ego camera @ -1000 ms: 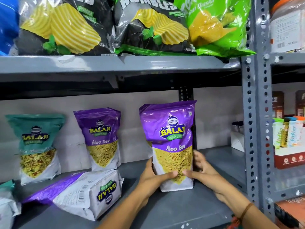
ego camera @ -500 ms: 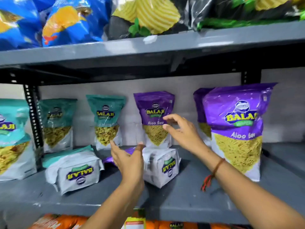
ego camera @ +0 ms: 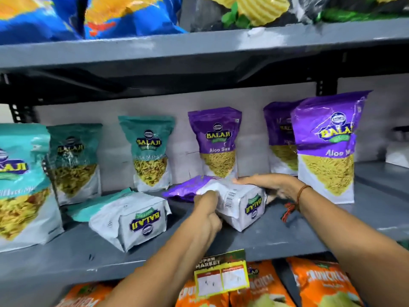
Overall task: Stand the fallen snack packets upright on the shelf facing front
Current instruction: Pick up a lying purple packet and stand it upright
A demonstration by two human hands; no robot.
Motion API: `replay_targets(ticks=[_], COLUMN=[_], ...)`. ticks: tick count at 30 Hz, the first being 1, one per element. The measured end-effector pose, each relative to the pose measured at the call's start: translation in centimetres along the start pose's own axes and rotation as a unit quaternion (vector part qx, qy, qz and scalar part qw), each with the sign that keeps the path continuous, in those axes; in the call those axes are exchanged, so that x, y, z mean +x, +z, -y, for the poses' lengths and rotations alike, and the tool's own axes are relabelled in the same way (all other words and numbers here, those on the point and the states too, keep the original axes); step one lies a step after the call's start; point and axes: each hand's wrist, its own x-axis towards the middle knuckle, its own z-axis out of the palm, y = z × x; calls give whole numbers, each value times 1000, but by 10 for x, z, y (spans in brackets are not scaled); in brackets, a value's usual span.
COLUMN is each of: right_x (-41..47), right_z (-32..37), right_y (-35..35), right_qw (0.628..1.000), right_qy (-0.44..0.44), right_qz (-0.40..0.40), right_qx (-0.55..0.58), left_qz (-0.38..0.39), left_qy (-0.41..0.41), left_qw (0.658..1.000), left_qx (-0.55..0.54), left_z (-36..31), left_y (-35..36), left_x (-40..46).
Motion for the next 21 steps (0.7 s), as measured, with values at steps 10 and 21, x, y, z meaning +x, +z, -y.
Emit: replay_targets(ticks=[10, 21], right_x=[-28, -9], right_z=[18, -36], right_y=[11, 41], right_qw=[923, 938], right_qy=[-288, -273], right_qz=[-144, -160], right_qx=[210, 144], left_qz=[206, 278], left_qy=[280, 246], left_qw=[937, 914], left_qx=[28, 164], left_z=[-50, -21], left_y=[9, -34], left_x=[-13, 39])
